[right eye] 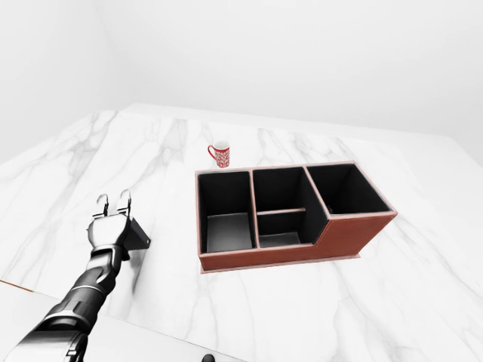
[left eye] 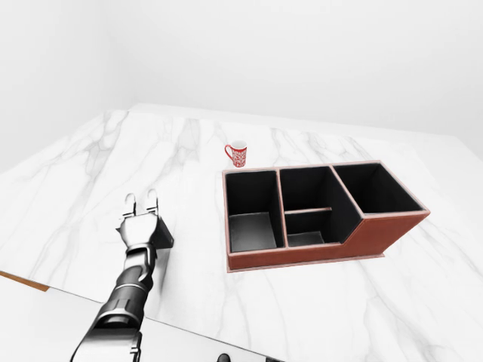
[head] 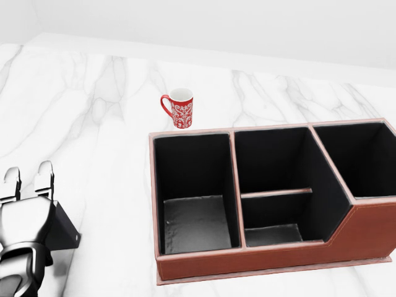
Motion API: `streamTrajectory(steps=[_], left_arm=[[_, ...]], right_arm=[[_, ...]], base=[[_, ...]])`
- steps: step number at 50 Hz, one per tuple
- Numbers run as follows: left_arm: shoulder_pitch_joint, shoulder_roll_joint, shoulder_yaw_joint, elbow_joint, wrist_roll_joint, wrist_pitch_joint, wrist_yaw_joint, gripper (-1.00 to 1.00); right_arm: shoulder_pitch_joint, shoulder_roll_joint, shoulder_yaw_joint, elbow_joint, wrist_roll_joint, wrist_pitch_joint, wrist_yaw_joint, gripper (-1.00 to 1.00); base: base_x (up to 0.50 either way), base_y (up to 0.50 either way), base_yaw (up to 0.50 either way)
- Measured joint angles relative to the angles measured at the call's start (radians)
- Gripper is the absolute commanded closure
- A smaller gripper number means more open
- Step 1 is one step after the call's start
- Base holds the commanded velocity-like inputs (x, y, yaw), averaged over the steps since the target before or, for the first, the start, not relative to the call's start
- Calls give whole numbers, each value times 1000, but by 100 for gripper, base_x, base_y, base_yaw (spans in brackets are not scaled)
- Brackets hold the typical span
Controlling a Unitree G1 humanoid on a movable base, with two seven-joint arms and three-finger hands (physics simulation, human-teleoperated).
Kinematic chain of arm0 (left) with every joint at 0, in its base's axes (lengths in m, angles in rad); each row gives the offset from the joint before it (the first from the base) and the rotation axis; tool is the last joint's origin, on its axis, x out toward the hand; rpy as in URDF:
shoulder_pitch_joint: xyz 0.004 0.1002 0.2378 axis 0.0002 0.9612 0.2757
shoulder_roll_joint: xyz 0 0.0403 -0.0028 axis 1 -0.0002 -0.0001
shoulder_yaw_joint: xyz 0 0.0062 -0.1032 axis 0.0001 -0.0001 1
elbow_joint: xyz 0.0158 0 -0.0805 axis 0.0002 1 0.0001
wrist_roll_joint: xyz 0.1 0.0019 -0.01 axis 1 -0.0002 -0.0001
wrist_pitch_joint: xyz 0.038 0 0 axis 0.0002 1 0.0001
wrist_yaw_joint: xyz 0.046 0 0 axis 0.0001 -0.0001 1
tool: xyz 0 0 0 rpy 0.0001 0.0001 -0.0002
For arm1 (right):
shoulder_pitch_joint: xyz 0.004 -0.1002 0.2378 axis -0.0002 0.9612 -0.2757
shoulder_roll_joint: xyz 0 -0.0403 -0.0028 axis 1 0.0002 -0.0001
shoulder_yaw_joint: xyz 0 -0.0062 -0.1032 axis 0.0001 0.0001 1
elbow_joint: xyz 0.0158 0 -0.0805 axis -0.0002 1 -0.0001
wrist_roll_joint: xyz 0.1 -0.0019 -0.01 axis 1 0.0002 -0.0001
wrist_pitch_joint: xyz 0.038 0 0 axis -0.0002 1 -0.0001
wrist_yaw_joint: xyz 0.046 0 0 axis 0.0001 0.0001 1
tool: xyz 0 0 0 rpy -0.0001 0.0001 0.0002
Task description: Pick up the book and place it in the left compartment of the caddy.
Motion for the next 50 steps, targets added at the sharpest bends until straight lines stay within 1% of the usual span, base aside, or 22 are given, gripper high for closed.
streamTrajectory(steps=[10, 23, 42, 50], left_arm=[[-64, 7, -24, 99, -1, 2, 0, -100], [-123, 19, -47, 167, 16, 2, 0, -100], [-155, 53, -49, 210, 35, 2, 0, -100], [-168, 60, -54, 247, 42, 2, 0, -100]], right_arm=[[0, 1, 2, 1, -2, 0, 1, -100], [0, 3, 2, 0, -3, 0, 3, -100], [1, 3, 3, -1, -3, 0, 2, -100], [0, 4, 5, 2, -6, 0, 2, -100]], base=[[0, 0, 0], [0, 0, 0], [0, 0, 0], [0, 0, 0]])
